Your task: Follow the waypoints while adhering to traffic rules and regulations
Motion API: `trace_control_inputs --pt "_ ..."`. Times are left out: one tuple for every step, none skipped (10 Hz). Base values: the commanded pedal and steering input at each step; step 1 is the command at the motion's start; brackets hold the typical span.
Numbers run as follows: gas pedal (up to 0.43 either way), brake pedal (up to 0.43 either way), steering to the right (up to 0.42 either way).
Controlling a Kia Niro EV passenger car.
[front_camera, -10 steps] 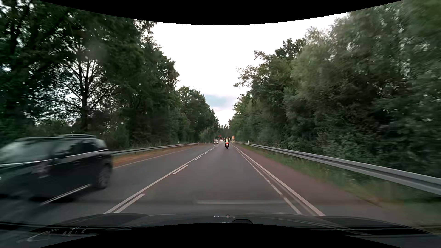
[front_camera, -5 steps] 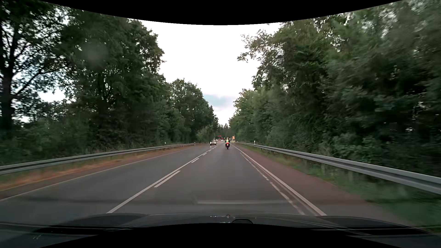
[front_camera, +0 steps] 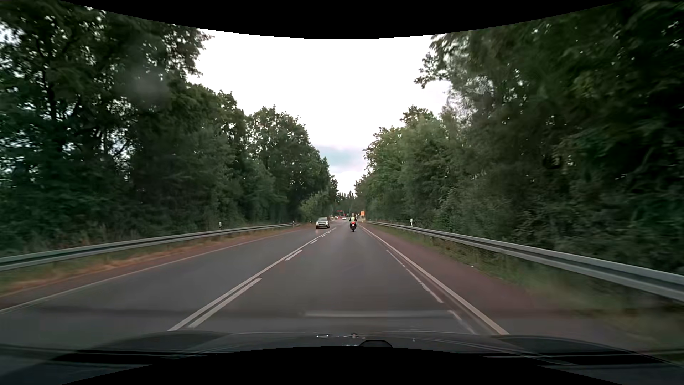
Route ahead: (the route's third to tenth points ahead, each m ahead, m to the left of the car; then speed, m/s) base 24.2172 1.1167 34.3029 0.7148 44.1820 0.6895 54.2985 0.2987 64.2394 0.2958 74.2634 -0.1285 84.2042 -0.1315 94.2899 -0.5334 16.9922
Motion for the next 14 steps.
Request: trace_control_inputs --pt "0.197 0.0 0.0" --pt "0.197 0.0 -0.001" --pt "0.197 0.0 0.0" --pt "0.197 0.0 0.0" --pt "0.197 0.0 0.0" --pt "0.197 0.0 0.0" --pt "0.197 0.0 0.0" --pt "0.197 0.0 0.0" --pt "0.197 0.0 0.0" --pt "0.197 0.0 0.0" --pt "0.197 0.0 0.0" --pt "0.197 0.0 0.0" --pt "0.197 0.0 0.0" --pt "0.197 0.0 -0.001"
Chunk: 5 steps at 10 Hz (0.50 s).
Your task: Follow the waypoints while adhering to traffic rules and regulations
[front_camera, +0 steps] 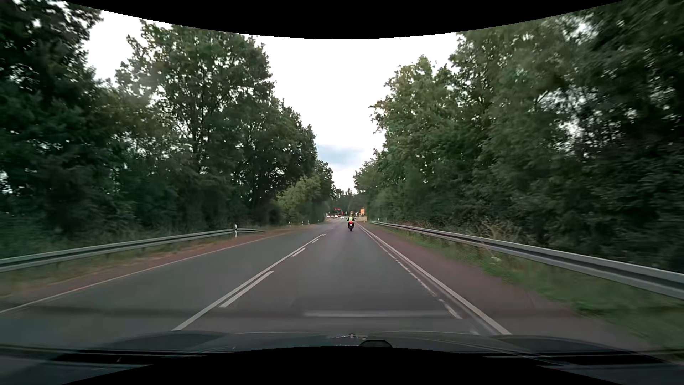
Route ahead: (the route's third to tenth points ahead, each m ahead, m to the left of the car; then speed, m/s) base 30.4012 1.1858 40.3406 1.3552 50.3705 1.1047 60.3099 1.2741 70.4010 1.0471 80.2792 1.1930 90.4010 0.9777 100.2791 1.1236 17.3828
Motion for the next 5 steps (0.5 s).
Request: trace_control_inputs --pt "0.197 0.0 -0.001" --pt "0.197 0.0 -0.001" --pt "0.197 0.0 -0.001" --pt "0.197 0.0 -0.001" --pt "0.197 0.0 -0.001"
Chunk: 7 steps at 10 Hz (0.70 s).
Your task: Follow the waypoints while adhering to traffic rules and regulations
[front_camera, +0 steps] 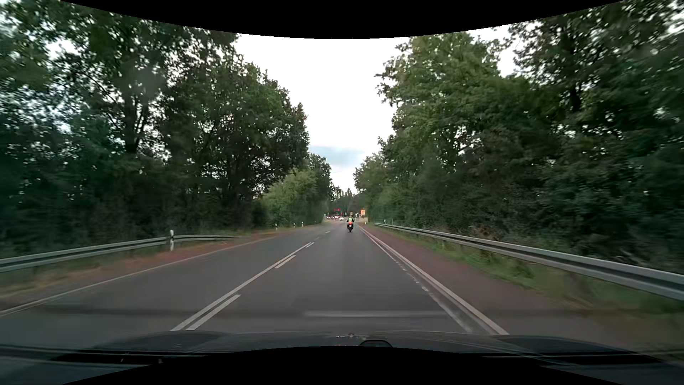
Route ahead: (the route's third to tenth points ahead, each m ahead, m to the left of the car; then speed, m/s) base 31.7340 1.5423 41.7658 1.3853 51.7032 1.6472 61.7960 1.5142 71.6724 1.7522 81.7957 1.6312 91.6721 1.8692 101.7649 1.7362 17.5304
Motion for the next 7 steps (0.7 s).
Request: trace_control_inputs --pt "0.197 0.0 -0.001" --pt "0.197 0.0 -0.001" --pt "0.197 0.0 -0.001" --pt "0.197 0.0 -0.001" --pt "0.197 0.0 -0.002" --pt "0.197 0.0 -0.002" --pt "0.197 0.0 -0.002"
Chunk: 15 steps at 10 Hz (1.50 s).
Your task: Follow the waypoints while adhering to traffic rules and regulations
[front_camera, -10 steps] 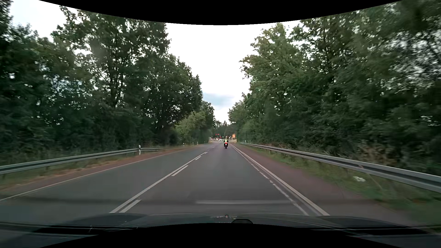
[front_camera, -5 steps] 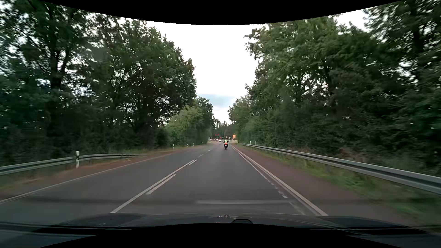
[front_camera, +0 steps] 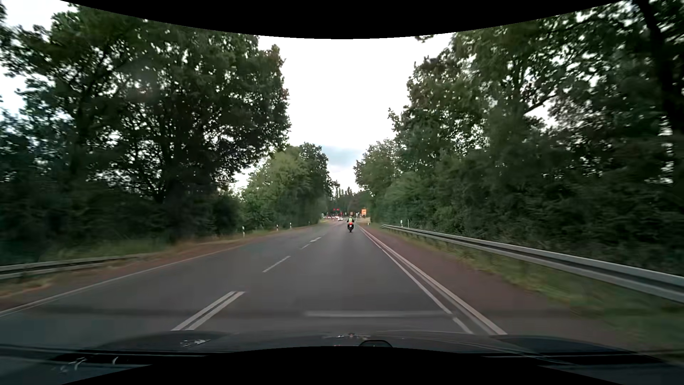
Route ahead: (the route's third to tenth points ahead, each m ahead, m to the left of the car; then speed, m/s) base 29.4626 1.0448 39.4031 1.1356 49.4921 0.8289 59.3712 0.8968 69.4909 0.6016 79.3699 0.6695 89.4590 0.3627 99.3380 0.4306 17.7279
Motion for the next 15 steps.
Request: trace_control_inputs --pt "0.197 0.0 -0.001" --pt "0.189 0.0 -0.001" --pt "0.189 0.0 -0.001" --pt "0.157 0.0 -0.001" --pt "0.157 0.0 -0.001" --pt "0.15 0.0 -0.002" --pt "0.15 0.0 -0.001" --pt "0.15 0.0 -0.001" --pt "0.15 0.0 -0.001" --pt "0.15 0.0 -0.001" --pt "0.15 0.0 -0.001" --pt "0.15 0.0 -0.001" --pt "0.15 0.0 -0.001" --pt "0.15 0.0 -0.001" --pt "0.15 0.0 -0.001"
